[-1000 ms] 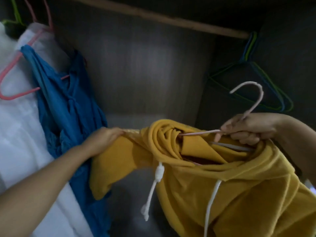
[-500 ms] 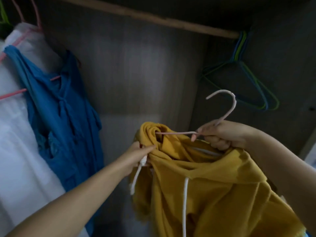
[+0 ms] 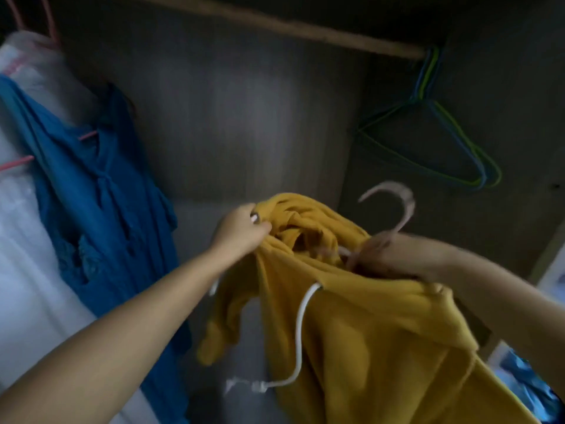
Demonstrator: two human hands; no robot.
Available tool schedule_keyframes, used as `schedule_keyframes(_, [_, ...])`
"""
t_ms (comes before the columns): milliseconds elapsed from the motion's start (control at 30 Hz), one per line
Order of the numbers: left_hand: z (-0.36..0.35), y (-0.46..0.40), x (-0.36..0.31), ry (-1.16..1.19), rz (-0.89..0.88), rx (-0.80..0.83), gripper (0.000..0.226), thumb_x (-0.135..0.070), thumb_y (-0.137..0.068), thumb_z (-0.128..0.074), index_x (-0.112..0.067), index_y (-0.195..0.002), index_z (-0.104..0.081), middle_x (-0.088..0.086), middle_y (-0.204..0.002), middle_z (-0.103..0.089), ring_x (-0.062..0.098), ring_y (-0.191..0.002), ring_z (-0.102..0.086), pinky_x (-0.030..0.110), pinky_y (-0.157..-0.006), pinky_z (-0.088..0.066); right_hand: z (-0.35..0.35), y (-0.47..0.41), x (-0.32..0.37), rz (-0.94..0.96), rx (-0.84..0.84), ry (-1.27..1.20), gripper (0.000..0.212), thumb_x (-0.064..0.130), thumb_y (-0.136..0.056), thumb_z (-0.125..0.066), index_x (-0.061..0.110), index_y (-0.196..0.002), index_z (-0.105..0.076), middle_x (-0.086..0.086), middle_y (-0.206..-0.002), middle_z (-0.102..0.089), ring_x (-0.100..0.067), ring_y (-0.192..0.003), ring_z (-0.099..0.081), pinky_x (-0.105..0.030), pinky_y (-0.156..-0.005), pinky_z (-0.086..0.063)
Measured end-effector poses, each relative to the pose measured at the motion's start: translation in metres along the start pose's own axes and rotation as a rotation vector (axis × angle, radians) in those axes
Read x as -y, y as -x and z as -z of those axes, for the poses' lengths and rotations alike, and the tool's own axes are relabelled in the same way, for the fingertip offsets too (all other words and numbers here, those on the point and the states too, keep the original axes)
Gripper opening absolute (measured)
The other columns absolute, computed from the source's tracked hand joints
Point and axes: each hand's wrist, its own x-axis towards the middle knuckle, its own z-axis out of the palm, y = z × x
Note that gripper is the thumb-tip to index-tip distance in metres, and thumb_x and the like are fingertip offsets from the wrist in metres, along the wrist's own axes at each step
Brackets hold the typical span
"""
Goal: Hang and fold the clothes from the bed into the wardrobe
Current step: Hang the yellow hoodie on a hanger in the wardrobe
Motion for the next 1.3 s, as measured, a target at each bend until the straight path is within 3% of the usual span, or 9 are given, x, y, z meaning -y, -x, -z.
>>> schedule_keyframes(67, [-0.005,0.001,-0.004,-0.001,-0.093,-0.044,0.024,-0.022,-0.079,-0.062,-0.015,-0.063,-0.045,0.011,-0.065,-0.05,0.029,-0.071,-0.056,0.034,-0.056,-0.033,-0.039,-0.003,-0.013,-0.045,0.193,0.098,0.034,0.019,-0.1,-0.048,0.028,-0.131,-0.055,0.006,-0.133,-0.058,-0.011,-0.123,-0.053,-0.033,-0.109,-0.039])
schedule_keyframes(133, [-0.018,0.006,-0.004,-0.021,-0.069,0.005,0.015,-0.019,-0.08,-0.063,-0.01,-0.073,-0.054,0.016,-0.077,-0.06,0.033,-0.083,-0.06,0.035,-0.06,-0.033,-0.047,-0.002,-0.014,-0.194,0.289,0.02,0.022,0.033,-0.099,-0.048,0.029,-0.116,-0.062,0.008,-0.112,-0.068,-0.006,-0.103,-0.064,-0.027,-0.092,-0.051])
schedule_keyframes(300, [-0.015,0.006,0.007,0.479,0.337,0.348,0.009,-0.009,-0.084,-0.059,-0.008,-0.093,-0.06,0.008,-0.073,-0.06,0.019,-0.065,-0.058,0.024,-0.06,-0.048,-0.007,0.001,0.004,-0.189,0.025,0.039,0.027,0.031,-0.099,-0.049,0.022,-0.089,-0.073,-0.002,-0.074,-0.067,-0.017,-0.07,-0.06,-0.026,-0.071,-0.054])
schedule_keyframes(433, [-0.024,0.015,0.01,0.291,0.258,0.779,0.04,-0.034,-0.078,-0.077,-0.012,-0.109,-0.066,0.007,-0.102,-0.071,0.024,-0.096,-0.068,0.035,-0.089,-0.054,-0.024,0.0,0.003,-0.228,-0.034,-0.129,0.027,0.023,-0.102,-0.042,0.019,-0.097,-0.069,-0.001,-0.052,-0.044,-0.013,-0.043,-0.036,-0.023,-0.043,-0.033])
schedule_keyframes(533, [-0.049,0.02,0.015,-0.118,0.074,0.483,0.025,-0.035,-0.078,-0.072,-0.019,-0.095,-0.066,0.004,-0.098,-0.069,0.023,-0.096,-0.065,0.034,-0.084,-0.053,-0.029,0.001,0.004,-0.198,0.012,-0.211,0.026,0.02,-0.102,-0.042,0.017,-0.102,-0.068,0.004,-0.049,-0.038,-0.008,-0.039,-0.03,-0.019,-0.037,-0.026])
schedule_keyframes(667, [-0.053,0.009,0.02,-0.173,0.066,0.095,0.011,-0.024,-0.074,-0.069,-0.015,-0.077,-0.064,0.012,-0.089,-0.071,0.03,-0.086,-0.067,0.035,-0.073,-0.053,-0.028,0.0,0.014,-0.175,0.069,-0.179,0.026,0.024,-0.102,-0.043,0.021,-0.103,-0.068,0.009,-0.046,-0.044,-0.006,-0.039,-0.034,-0.017,-0.038,-0.03])
schedule_keyframes(900, [-0.034,-0.044,0.023,-0.455,0.217,0.171,0.013,-0.027,-0.082,-0.058,-0.015,-0.084,-0.058,0.012,-0.102,-0.066,0.033,-0.095,-0.063,0.034,-0.078,-0.053,-0.031,0.008,0.01,-0.137,0.081,-0.071,0.025,0.035,-0.1,-0.045,0.03,-0.1,-0.07,0.003,-0.075,-0.065,-0.006,-0.047,-0.048,-0.014,-0.045,-0.04])
schedule_keyframes(1067, [-0.026,-0.053,0.021,-0.574,0.257,0.377,0.025,-0.023,-0.083,-0.06,-0.012,-0.105,-0.063,0.012,-0.112,-0.064,0.03,-0.098,-0.063,0.037,-0.085,-0.055,-0.032,0.011,0.006,-0.095,0.138,0.031,0.028,0.038,-0.101,-0.04,0.035,-0.106,-0.068,-0.006,-0.114,-0.068,-0.037,-0.11,-0.06,-0.05,-0.098,-0.048])
schedule_keyframes(1300, [-0.03,-0.037,0.045,-0.853,0.088,0.097,0.03,-0.008,-0.095,-0.038,-0.015,-0.104,-0.066,0.008,-0.109,-0.065,0.03,-0.101,-0.062,0.032,-0.07,-0.043,-0.042,0.0,0.005,0.01,0.134,0.276,0.028,0.037,-0.102,-0.038,0.038,-0.109,-0.065,0.026,-0.106,-0.058,0.009,-0.096,-0.055,-0.001,-0.068,-0.04])
